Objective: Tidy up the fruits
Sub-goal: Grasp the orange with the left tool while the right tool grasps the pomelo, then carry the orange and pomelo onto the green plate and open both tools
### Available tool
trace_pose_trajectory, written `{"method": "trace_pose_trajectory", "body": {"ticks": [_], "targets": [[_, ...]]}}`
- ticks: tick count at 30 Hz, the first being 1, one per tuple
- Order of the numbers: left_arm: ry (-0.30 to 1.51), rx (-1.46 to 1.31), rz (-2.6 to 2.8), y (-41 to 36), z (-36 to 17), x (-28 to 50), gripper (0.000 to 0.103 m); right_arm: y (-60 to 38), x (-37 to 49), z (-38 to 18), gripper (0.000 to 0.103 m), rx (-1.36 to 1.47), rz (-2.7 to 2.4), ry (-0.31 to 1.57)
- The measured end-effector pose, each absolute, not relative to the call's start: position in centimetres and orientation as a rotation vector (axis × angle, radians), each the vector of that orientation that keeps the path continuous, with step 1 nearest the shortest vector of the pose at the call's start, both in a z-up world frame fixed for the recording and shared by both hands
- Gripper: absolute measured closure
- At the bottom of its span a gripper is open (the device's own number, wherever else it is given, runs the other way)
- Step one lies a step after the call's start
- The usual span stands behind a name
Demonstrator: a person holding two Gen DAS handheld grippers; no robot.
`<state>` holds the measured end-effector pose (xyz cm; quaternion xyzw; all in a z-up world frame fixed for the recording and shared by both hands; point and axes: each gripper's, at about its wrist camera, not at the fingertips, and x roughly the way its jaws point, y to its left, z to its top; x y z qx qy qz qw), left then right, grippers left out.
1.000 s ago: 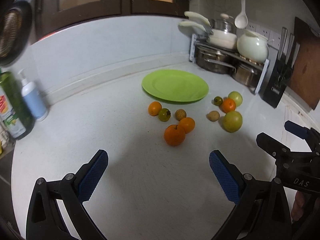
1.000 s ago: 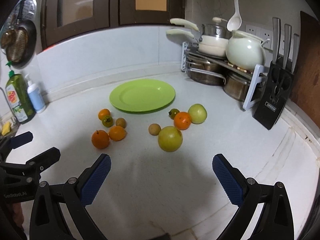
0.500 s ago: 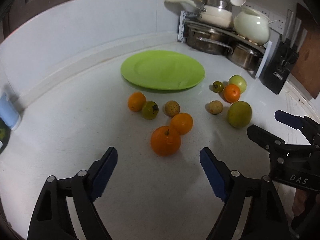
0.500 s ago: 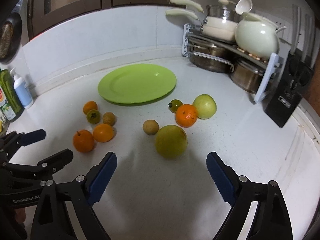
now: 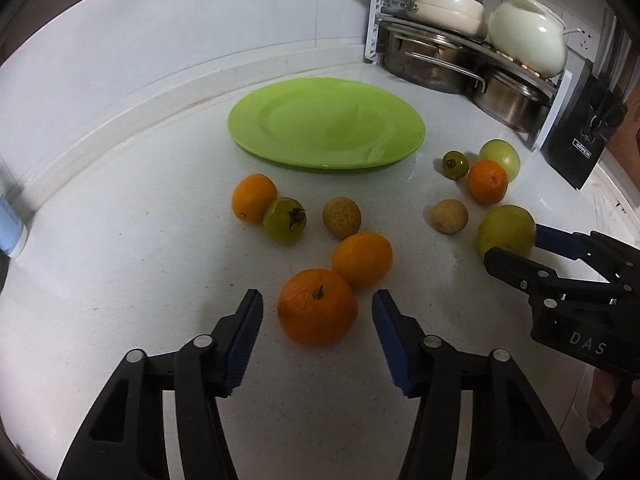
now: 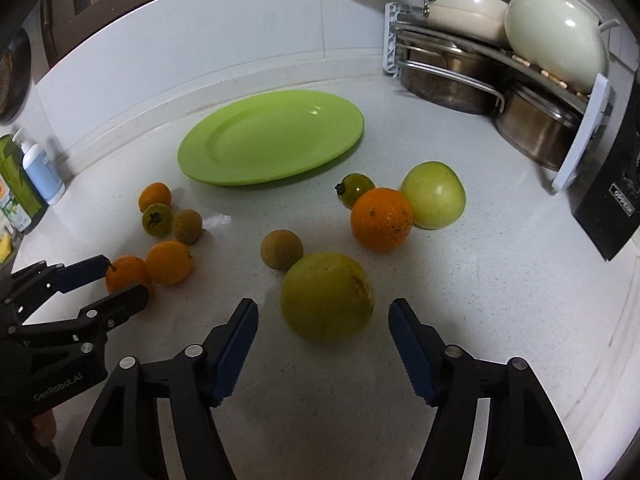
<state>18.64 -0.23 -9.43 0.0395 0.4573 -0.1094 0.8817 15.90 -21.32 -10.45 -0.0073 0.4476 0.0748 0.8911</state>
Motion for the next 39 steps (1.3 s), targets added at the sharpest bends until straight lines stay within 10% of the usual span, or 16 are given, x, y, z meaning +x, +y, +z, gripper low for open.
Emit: {"method": "trace_pose_trajectory", "body": {"ticks": [8, 39], "targets": [[0.971, 0.071, -0.211, -0.2, -9.8, 19.0, 0.062, -21.4, 17.1, -11.2, 0.053, -0.009, 0.179, 0.95], [0.79, 0.095, -0.23, -0.8, -3.0, 20.6, 0.062, -19.6, 19.1, -3.5, 0.053, -0.023, 0.292, 0.761]]}}
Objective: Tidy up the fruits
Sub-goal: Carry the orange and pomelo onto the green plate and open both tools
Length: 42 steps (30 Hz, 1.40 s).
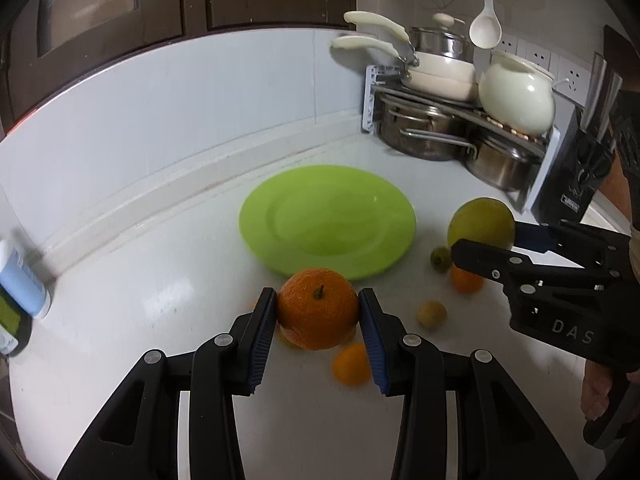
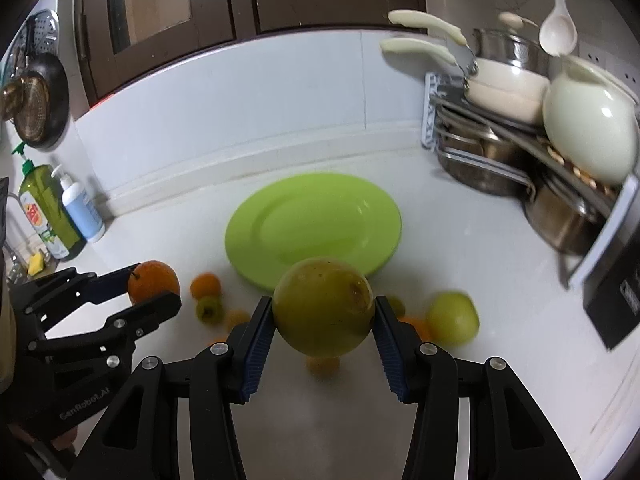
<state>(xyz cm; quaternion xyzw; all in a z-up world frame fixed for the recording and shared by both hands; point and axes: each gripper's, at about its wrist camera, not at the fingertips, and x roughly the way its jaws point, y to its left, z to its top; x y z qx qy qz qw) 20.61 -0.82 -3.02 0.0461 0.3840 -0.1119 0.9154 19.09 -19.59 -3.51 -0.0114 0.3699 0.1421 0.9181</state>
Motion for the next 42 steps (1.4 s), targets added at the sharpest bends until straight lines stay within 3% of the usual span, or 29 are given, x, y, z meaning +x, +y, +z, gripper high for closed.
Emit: {"method": "trace_pose_trajectory", "body": {"ticks": [9, 22, 42], "targets": [[0.781, 0.114, -0.236, -1.7, -3.2, 25.6, 0.062, -18.9, 25.1, -2.8, 0.053, -0.06, 0.305, 0.761], [0.86, 0.148, -0.272, -3.0, -5.5, 33.9, 0.062, -17.0, 35.0, -5.5, 0.053, -0.137, 0.36, 0.899], [0.986, 0.191, -0.3, -3.7, -9.7, 38.1, 0.062, -15.7, 39.0, -9.5, 0.053, -0.164, 0.359, 1.028]]}}
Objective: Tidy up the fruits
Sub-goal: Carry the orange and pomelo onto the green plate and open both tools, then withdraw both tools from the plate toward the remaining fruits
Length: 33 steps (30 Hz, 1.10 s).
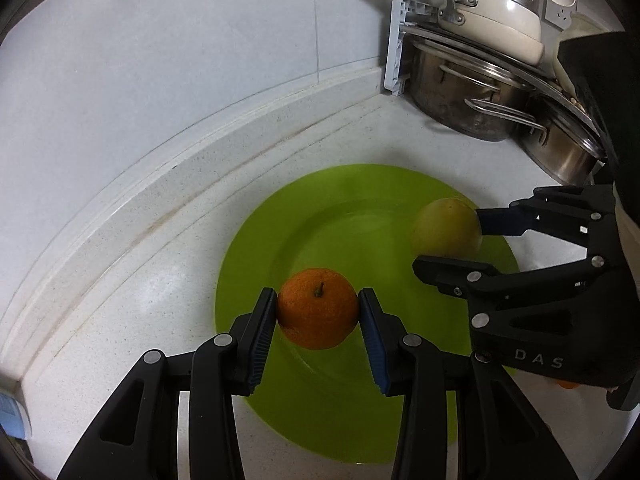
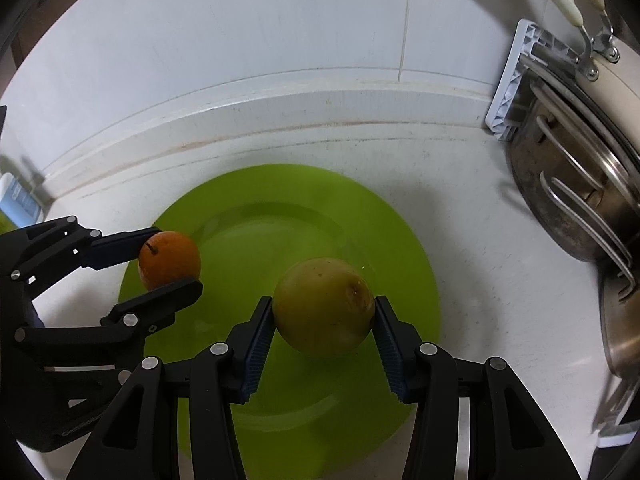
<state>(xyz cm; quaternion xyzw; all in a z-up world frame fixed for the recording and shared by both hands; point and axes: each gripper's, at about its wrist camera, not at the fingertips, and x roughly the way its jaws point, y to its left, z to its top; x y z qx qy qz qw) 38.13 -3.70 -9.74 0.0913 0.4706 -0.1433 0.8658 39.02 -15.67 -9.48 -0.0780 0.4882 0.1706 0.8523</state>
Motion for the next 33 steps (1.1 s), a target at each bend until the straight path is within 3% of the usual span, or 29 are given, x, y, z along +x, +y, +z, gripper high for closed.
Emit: {"method": "trace_pose_trajectory", "body": {"ticks": [4, 8, 19, 33], "targets": [[0.968, 0.187, -0.273, -3.3, -9.4, 38.0, 0.049, -15.6, 39.0, -9.7, 0.053, -0.165, 0.367, 1.021], [0.96, 0.152, -0.269, -2.5, -8.5, 37.4, 0.046, -16.2, 38.6, -8.8, 0.048, -0.153, 0.349, 0.98], [0.838, 0.116, -0.228, -1.6, -3.2, 31.9, 0.026, -17.0, 33.0, -3.8, 0.048, -0.126, 0.329, 0.817], [0.708, 0.113, -0.194, -0.8, 1.5, 22.6, 0.016, -18.3, 23.6, 0.3, 0.043, -0.093, 0.335, 0.672]]}}
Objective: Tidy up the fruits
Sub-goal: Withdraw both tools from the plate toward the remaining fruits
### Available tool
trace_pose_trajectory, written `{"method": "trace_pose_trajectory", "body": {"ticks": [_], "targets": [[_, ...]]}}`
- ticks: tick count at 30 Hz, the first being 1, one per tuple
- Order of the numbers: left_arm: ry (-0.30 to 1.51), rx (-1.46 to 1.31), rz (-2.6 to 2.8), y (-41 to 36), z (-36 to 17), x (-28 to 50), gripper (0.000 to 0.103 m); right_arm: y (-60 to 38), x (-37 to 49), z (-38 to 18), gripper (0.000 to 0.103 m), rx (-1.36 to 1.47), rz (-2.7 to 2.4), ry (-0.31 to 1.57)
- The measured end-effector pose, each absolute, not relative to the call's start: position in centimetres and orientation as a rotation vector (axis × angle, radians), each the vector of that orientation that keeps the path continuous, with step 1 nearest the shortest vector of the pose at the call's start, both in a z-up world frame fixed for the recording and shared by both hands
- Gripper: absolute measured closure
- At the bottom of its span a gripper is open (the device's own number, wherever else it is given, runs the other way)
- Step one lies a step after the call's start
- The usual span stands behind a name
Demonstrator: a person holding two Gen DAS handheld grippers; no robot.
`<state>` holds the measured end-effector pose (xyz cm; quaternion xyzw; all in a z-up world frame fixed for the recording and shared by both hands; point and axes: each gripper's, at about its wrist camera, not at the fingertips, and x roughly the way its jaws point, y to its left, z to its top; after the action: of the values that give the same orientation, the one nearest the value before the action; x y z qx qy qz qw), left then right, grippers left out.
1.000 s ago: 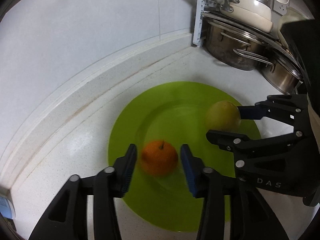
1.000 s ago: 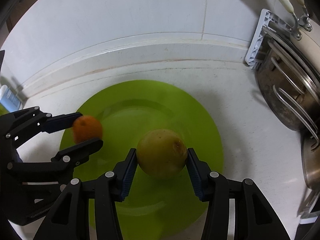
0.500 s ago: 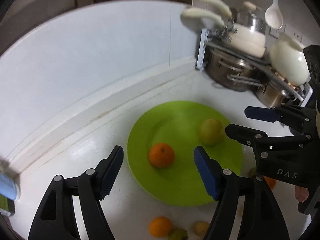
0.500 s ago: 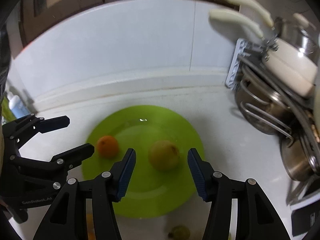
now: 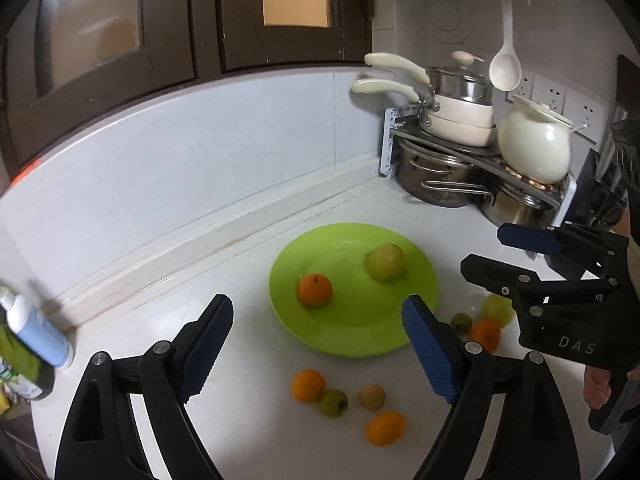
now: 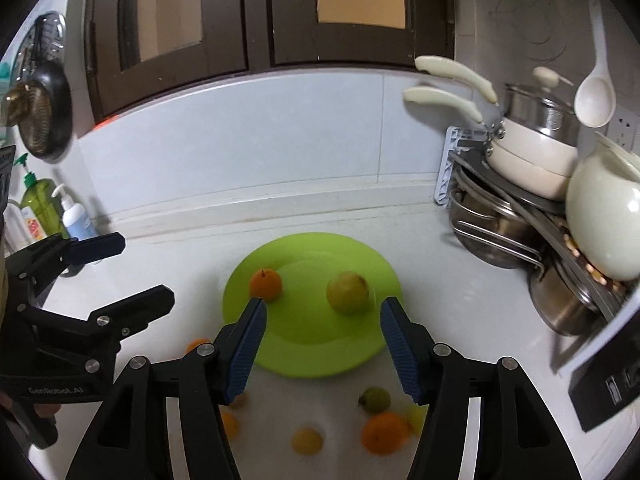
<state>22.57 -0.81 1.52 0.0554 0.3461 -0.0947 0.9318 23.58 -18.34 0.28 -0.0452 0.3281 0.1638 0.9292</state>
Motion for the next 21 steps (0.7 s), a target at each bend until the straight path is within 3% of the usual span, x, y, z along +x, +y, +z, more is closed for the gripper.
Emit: {"method": "trace_pose_trajectory", "body": {"ticks": [21], "targets": [[0.743, 0.104, -0.172, -1.5, -2.3, 15.5, 0.015, -19.3, 16.8, -3.3, 0.043, -0.152, 0.383, 0.717]]}}
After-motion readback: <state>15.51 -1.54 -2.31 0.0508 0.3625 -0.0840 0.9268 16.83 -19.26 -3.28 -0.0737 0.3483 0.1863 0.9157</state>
